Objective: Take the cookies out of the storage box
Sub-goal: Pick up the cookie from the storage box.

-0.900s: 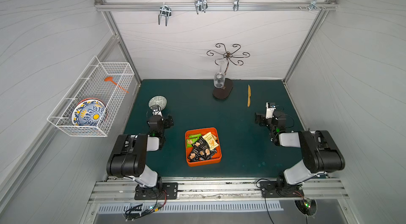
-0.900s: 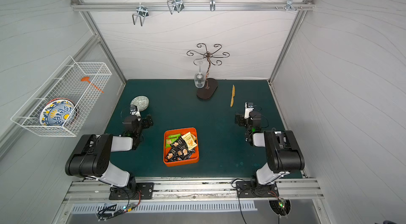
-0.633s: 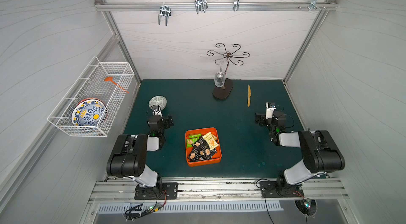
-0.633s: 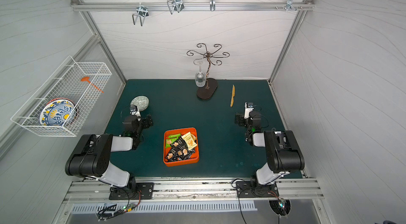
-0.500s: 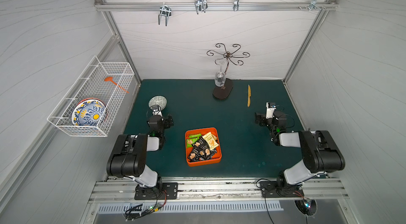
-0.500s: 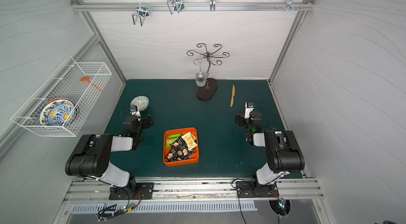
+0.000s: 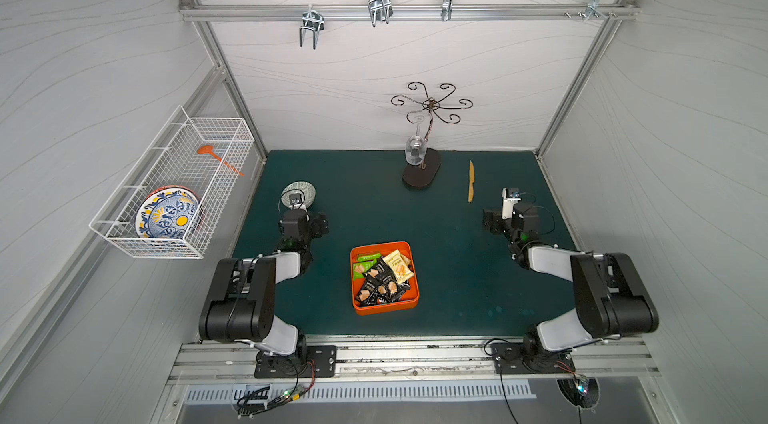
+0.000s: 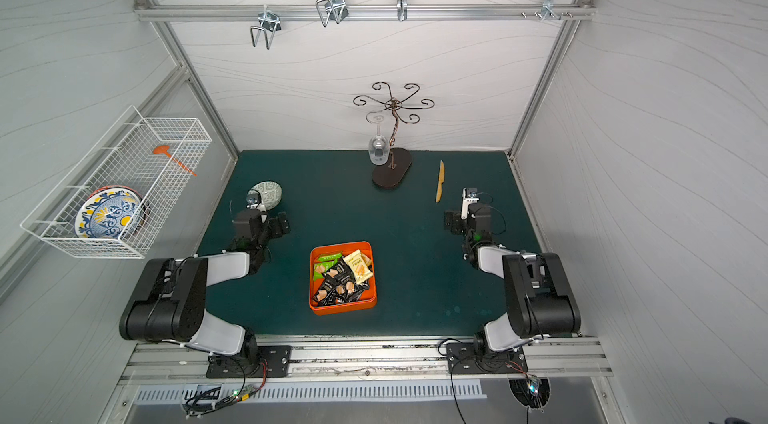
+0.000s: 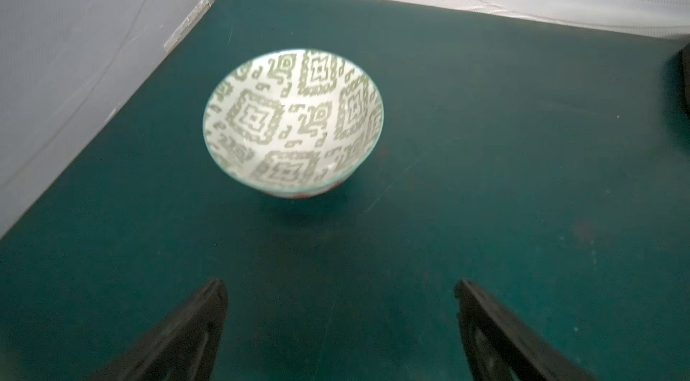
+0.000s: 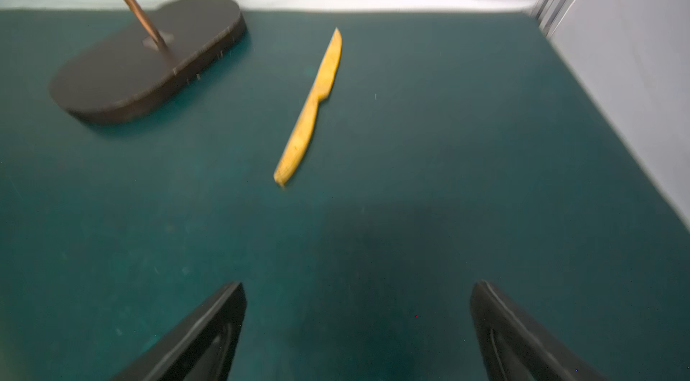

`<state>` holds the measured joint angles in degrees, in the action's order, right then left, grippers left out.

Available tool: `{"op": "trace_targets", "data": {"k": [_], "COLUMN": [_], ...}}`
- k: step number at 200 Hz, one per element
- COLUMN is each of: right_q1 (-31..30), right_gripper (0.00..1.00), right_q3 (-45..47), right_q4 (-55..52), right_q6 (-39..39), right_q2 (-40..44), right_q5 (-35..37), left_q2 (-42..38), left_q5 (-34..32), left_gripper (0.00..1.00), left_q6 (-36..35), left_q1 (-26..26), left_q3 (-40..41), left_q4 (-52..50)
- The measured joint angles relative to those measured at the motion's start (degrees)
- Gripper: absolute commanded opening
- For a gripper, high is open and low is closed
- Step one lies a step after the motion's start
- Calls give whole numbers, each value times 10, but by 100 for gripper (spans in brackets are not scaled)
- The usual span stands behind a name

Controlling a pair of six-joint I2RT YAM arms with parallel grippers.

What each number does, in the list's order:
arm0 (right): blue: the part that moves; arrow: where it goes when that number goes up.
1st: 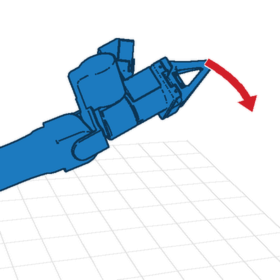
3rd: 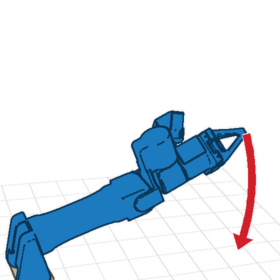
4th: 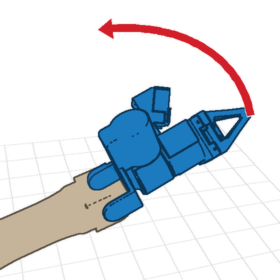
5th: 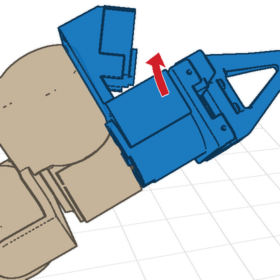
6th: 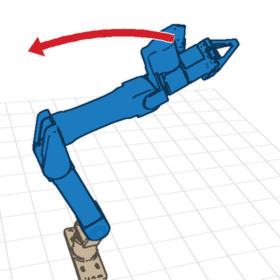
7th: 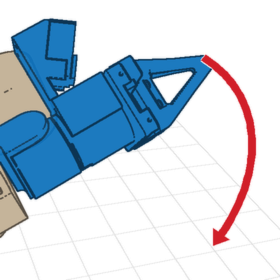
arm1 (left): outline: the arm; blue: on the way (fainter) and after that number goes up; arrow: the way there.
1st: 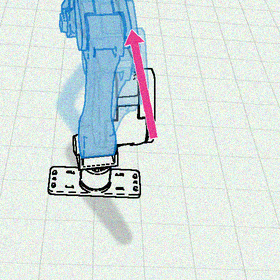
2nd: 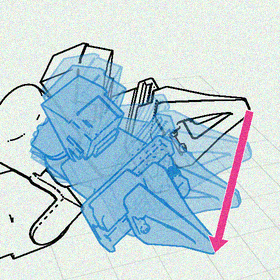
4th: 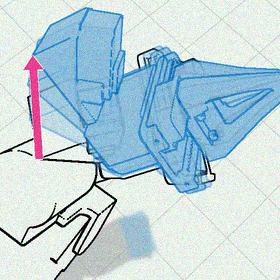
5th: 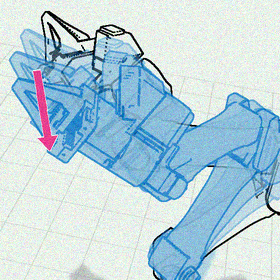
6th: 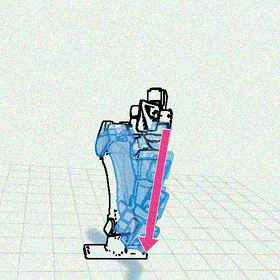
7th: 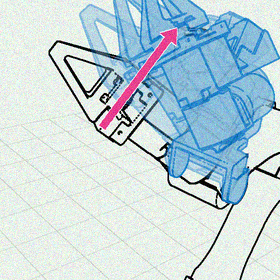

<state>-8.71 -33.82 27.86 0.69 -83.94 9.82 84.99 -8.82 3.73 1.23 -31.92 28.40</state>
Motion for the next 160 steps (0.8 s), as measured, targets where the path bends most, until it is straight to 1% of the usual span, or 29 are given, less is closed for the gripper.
{"op": "trace_targets", "data": {"k": [23, 37, 52, 71, 89, 107, 136, 146, 160], "right_q1": [-32, -63, -108, -170, -224, -272, -348, -373, -404], "right_gripper": [97, 96, 94, 89, 85, 83, 77, 75, 75], "right_q3": [-93, -148, -195, -245, -289, -311, -314, -315, -323], "right_q4": [-125, -197, -277, -384, -477, -538, -598, -609, -622], "right_q6": [24, 42, 57, 75, 92, 103, 118, 123, 128], "right_q2": [29, 38, 43, 43, 42, 42, 42, 39, 28], "right_q5": [28, 37, 40, 25, -18, -67, -115, -128, -141], "left_q2": [-29, -41, -51, -62, -79, -111, -178, -187, -191], "left_q5": [-17, -22, -24, -12, 17, 54, 102, 115, 132], "left_gripper": [99, 99, 99, 99, 99, 99, 99, 99, 99], "left_q6": [27, 51, 77, 118, 173, 238, 322, 341, 359], "left_q1": [-14, -27, -46, -72, -88, -92, -93, -94, -96], "left_q3": [-87, -131, -169, -194, -196, -175, -125, -121, -120], "left_q4": [-108, -166, -235, -319, -392, -440, -497, -516, -539]}}
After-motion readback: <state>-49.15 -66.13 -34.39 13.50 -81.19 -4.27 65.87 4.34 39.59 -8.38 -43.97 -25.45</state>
